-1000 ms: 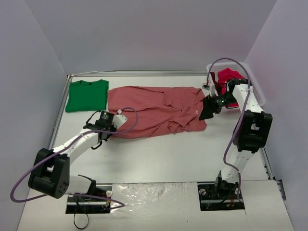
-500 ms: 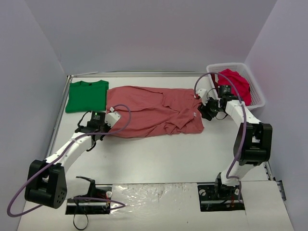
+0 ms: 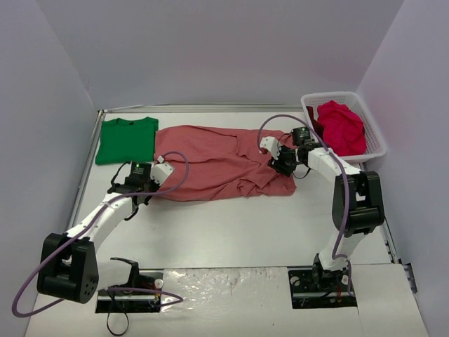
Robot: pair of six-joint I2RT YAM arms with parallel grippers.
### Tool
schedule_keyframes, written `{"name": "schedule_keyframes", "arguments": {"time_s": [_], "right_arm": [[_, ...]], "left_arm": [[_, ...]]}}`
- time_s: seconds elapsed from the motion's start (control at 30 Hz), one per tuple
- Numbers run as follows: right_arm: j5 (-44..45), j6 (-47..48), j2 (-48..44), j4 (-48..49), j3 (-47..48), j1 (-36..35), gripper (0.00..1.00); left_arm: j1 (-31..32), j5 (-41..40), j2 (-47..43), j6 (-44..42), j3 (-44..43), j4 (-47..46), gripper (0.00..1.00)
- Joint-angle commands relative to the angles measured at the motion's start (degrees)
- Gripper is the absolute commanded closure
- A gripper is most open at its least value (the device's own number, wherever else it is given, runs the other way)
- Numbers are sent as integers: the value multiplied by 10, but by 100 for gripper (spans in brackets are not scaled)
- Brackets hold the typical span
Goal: Fold and stack the t-shirts
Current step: Flatten out the tshirt
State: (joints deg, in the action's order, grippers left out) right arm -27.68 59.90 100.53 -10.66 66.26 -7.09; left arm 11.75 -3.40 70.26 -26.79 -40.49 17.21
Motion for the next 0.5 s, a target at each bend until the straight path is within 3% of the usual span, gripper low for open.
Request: {"name": "schedule_keyframes", "arguments": {"time_s": [0.0, 0.47], "right_arm": [[16, 24, -6, -5, -18, -15, 57], [48, 50, 3, -36, -46, -34, 50]], "left_arm": [[-8, -3, 2, 3, -6, 3, 98], [-8, -6, 13, 4, -8, 1, 98]]}}
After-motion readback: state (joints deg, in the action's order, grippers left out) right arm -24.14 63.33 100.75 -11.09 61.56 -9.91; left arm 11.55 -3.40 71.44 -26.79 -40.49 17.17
